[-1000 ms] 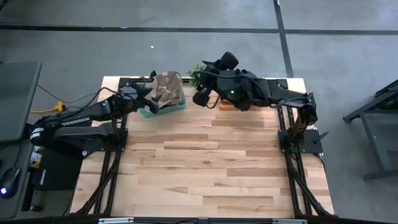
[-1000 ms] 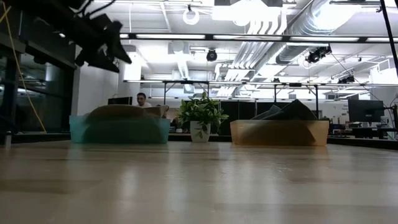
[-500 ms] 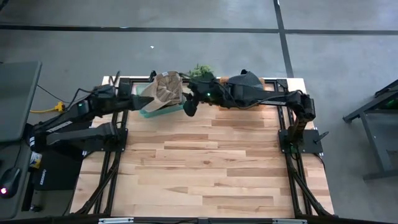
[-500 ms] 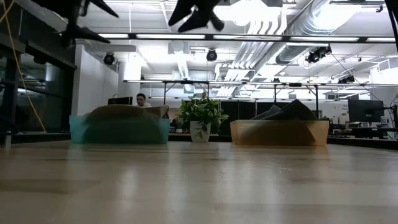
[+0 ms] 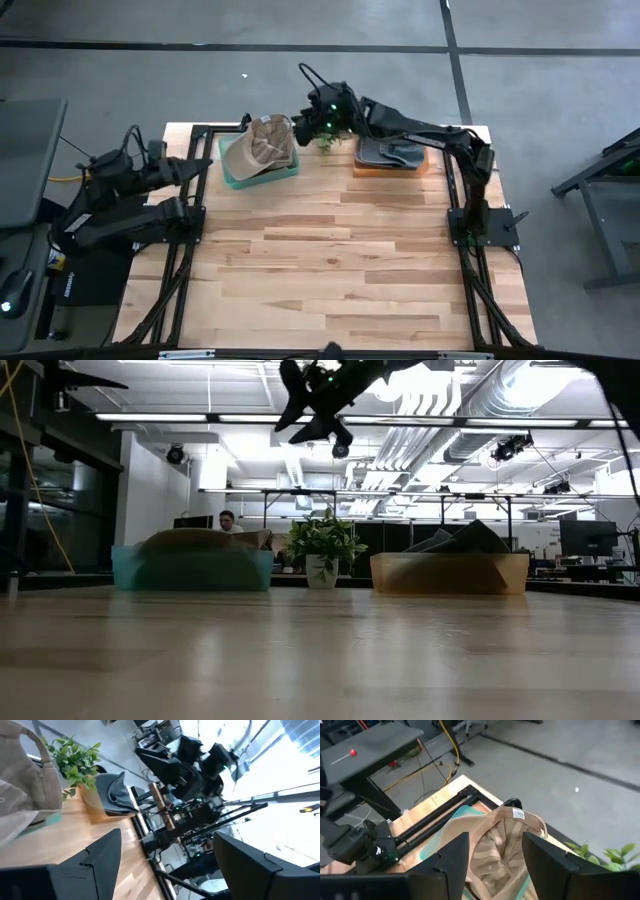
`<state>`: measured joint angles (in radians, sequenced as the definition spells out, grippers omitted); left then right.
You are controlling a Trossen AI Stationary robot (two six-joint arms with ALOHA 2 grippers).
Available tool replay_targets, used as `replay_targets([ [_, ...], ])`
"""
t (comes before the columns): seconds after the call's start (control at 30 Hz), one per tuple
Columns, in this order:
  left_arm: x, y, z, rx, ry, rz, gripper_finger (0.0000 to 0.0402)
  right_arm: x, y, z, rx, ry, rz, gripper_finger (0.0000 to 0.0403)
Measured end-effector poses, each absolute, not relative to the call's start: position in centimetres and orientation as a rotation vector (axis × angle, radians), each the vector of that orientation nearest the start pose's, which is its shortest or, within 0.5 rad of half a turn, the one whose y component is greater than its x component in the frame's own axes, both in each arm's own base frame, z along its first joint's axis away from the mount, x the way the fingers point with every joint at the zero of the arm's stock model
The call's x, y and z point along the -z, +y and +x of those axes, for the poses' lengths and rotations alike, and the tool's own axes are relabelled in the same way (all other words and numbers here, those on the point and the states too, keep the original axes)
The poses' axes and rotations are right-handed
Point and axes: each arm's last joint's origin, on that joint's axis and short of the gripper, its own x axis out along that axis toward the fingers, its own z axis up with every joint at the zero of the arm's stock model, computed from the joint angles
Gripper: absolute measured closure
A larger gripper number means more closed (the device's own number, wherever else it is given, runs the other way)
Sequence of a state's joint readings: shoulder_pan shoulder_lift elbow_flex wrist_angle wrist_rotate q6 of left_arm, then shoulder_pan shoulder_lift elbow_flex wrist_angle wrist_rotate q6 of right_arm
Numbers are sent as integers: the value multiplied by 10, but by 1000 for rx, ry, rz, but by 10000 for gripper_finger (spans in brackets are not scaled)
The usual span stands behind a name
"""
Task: Pick & Place hat
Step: Put the brown cap into the blue bin
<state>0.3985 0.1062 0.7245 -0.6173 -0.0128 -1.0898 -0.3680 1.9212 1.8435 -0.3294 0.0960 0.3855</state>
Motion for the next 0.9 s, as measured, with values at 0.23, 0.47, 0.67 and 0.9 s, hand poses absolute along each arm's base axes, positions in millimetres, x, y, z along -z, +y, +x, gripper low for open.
replay_targets([
  [0.23,-317,4,8,-370,-222,-1104,126,-344,-200,441,546,418,440,194],
  [0.47,-312,4,9,-392,-186,-1145,126,-316,-229,462,580,469,513,181],
  [0.67,-310,4,8,-407,-163,-1159,126,-274,-244,477,594,537,541,180],
  [0.9,-306,4,8,-426,-138,-1192,126,-252,-254,482,603,550,540,180],
])
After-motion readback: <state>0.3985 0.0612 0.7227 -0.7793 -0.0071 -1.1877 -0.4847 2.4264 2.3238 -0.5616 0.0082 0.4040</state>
